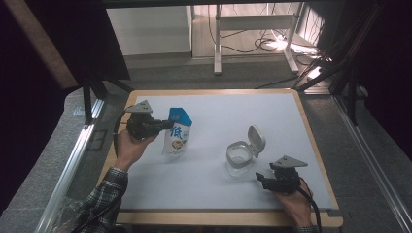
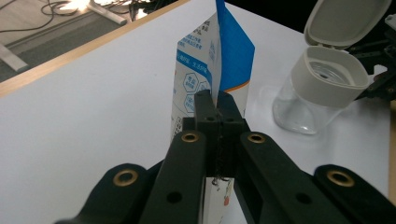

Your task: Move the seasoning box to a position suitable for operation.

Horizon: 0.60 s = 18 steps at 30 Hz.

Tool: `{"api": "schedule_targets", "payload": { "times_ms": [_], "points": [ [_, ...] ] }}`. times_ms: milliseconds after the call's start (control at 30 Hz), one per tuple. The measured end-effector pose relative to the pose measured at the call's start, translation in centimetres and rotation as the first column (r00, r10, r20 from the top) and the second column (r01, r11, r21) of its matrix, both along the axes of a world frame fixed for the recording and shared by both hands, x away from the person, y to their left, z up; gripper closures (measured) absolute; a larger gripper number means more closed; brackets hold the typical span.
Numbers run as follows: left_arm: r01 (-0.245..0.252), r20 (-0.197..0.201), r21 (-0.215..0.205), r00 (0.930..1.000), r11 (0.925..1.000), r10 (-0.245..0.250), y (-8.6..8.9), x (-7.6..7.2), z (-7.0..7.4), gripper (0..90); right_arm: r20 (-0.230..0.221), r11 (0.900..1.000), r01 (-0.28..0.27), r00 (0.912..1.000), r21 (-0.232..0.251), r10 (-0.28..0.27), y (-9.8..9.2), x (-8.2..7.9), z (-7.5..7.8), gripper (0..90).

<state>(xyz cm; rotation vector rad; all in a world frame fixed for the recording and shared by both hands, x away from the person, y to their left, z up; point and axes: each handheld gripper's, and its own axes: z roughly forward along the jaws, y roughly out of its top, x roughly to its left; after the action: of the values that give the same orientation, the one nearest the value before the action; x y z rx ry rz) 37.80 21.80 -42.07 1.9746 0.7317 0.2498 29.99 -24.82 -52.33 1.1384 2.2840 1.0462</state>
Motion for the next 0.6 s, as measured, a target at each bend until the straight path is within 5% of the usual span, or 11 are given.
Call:
{"api": "schedule_targets", "payload": {
  "times_ms": [600],
  "points": [
    [0.049,0.002,0.000,0.9988,0.9988,-0.049,-1.9,-3.0,-0.3,90.0,0.006,0.998,-0.067,0.9978,-0.001,0.067,1.7,-2.2,0.3,31.7]
  ]
}}
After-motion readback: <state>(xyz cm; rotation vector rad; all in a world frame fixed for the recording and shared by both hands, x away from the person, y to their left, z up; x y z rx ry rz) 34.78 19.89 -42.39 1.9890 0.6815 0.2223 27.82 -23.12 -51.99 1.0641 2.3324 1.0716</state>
